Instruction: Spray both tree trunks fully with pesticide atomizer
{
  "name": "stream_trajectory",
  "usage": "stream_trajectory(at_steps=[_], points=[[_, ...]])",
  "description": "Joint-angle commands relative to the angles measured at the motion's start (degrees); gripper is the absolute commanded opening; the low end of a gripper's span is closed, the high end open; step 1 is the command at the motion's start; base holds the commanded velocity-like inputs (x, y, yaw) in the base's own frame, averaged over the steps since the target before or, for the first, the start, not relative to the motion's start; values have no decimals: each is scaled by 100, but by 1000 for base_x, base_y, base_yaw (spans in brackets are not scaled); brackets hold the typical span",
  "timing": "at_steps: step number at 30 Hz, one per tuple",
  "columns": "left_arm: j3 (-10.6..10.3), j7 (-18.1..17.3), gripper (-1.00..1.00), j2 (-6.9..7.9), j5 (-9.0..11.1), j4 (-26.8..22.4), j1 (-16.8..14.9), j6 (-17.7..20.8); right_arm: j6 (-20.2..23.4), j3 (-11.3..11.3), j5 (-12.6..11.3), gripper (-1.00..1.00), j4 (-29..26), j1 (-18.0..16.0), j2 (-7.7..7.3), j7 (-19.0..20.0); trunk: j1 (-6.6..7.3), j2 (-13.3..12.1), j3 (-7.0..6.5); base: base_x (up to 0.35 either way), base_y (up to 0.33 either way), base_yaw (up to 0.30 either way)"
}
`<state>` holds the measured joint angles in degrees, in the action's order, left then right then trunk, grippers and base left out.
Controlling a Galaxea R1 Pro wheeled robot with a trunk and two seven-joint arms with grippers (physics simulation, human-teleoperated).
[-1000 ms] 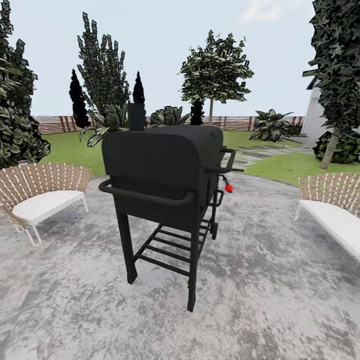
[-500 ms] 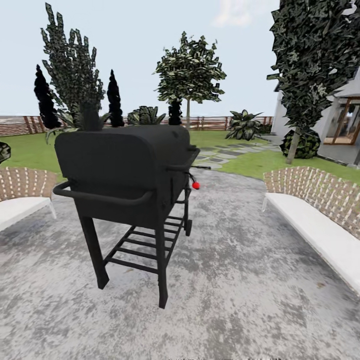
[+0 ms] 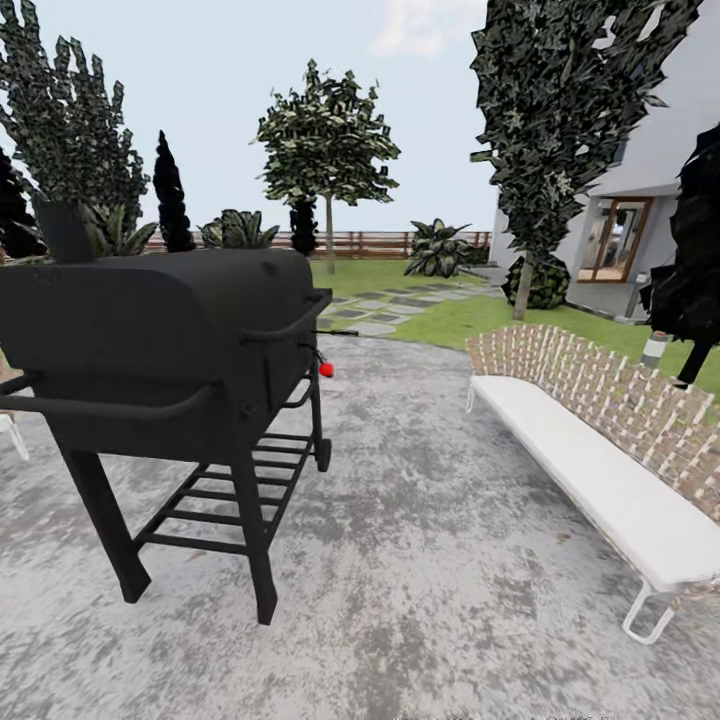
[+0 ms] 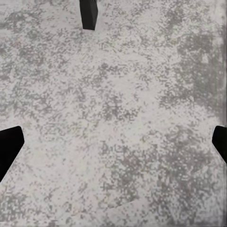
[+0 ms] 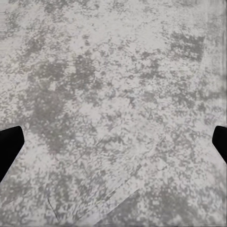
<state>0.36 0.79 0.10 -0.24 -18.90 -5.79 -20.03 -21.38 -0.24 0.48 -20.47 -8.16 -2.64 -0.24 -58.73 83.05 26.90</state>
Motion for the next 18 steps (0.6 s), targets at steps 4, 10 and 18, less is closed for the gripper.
stream_trajectory(at_steps=[4, 10, 18], points=[[0, 8, 100, -1, -9, 1, -2, -18, -20, -2, 5, 100, 3, -2, 1, -2, 0, 3, 25, 54, -274, -261], [-1, 4, 100, -1, -11, 1, -3, -18, -18, -2, 5, 100, -1, -8, 1, -2, 0, 3, 58, 79, -273, -251], [-1, 8, 100, -10, -2, 1, -2, -18, -16, -2, 5, 100, -1, -6, 1, -2, 0, 3, 103, 82, -267, -243]])
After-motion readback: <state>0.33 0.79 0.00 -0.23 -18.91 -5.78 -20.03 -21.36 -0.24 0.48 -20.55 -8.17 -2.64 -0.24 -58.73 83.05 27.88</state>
